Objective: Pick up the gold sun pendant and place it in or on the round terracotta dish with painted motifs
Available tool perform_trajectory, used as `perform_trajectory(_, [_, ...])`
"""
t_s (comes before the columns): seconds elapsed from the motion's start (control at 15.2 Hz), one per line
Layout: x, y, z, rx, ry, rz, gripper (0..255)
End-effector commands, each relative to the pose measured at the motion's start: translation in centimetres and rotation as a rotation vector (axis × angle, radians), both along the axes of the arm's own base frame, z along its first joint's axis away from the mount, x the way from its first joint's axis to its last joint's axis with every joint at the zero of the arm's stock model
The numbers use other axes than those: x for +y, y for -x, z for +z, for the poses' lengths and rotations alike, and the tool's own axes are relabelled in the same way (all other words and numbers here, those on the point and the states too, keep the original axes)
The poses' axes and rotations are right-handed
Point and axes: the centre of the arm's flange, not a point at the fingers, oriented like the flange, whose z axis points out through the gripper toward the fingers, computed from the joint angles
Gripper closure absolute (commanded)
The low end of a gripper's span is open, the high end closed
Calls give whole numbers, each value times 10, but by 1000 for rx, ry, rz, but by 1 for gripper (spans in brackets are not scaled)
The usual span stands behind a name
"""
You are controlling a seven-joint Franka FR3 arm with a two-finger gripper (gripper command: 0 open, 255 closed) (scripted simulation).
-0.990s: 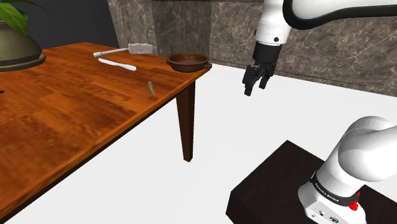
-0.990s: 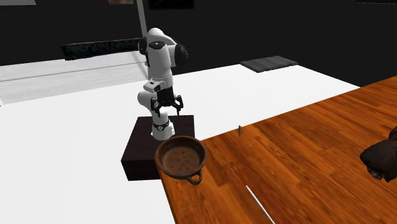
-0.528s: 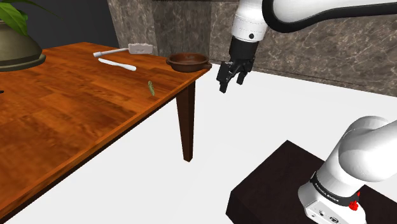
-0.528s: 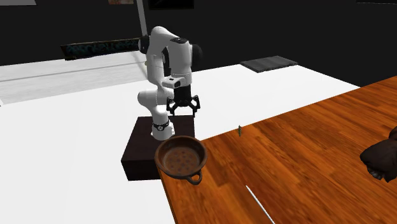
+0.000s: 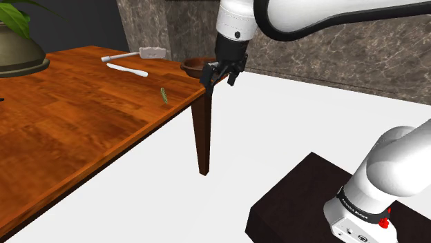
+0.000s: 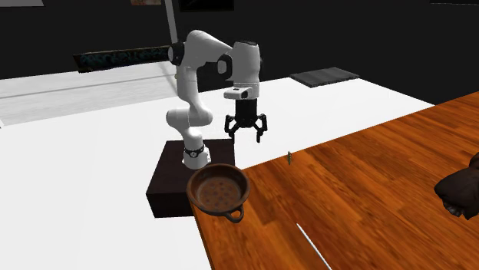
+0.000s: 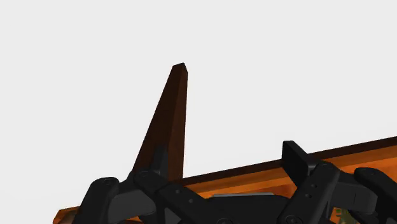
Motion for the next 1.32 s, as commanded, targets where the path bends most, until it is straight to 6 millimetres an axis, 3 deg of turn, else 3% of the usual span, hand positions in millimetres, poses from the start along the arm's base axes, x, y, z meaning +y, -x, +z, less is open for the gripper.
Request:
perform_trajectory(0.0, [24,-6,7,-38,9,8,0])
perform_trajectory(0.73, [152,-27,34,-232,63,56,0])
perform_trajectory(1.25, [150,-47,0,-232,63,56,0])
